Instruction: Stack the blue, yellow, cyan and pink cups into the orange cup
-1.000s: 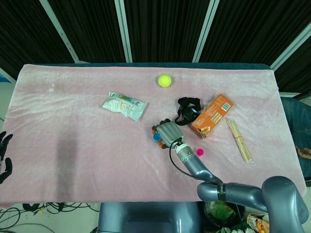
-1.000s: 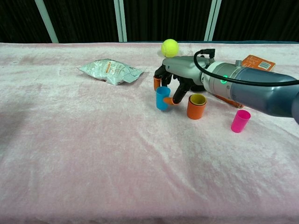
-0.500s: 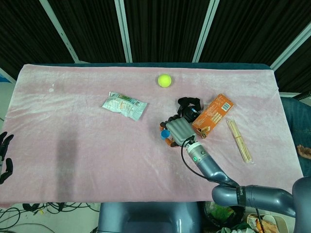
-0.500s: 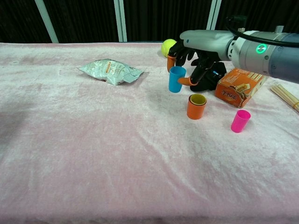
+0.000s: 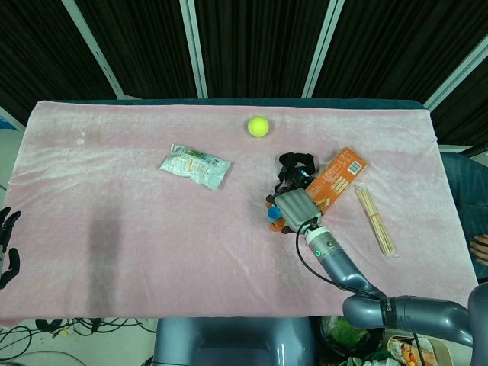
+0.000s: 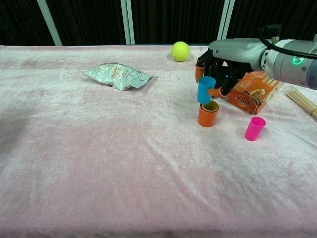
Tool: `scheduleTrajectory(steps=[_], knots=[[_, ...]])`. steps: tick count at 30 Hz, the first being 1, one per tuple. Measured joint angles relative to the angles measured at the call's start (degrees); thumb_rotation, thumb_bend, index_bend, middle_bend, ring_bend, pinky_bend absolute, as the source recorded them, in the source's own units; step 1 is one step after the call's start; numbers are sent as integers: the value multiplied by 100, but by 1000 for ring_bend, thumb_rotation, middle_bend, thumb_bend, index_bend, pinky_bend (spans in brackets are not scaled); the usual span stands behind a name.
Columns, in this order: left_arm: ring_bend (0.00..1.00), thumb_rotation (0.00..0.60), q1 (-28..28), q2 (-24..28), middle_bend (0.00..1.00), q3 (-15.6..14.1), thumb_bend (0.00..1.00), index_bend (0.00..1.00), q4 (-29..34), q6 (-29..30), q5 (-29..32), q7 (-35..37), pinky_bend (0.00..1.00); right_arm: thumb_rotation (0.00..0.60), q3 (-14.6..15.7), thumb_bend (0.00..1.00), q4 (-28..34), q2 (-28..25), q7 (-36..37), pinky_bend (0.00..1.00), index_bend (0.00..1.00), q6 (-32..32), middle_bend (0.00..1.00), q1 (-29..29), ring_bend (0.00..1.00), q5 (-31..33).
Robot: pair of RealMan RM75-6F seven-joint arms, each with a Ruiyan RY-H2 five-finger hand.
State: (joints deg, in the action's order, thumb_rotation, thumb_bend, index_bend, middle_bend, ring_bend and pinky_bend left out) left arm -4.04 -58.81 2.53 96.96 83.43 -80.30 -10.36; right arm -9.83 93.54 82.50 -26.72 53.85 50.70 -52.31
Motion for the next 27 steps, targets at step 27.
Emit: scheduleTrajectory(steps=[27], knots=[[0, 600, -7, -13, 7, 1, 705, 34, -3, -4, 2, -17, 19, 600, 276, 218, 30, -184, 25, 216, 146, -231, 174, -145, 183, 73]])
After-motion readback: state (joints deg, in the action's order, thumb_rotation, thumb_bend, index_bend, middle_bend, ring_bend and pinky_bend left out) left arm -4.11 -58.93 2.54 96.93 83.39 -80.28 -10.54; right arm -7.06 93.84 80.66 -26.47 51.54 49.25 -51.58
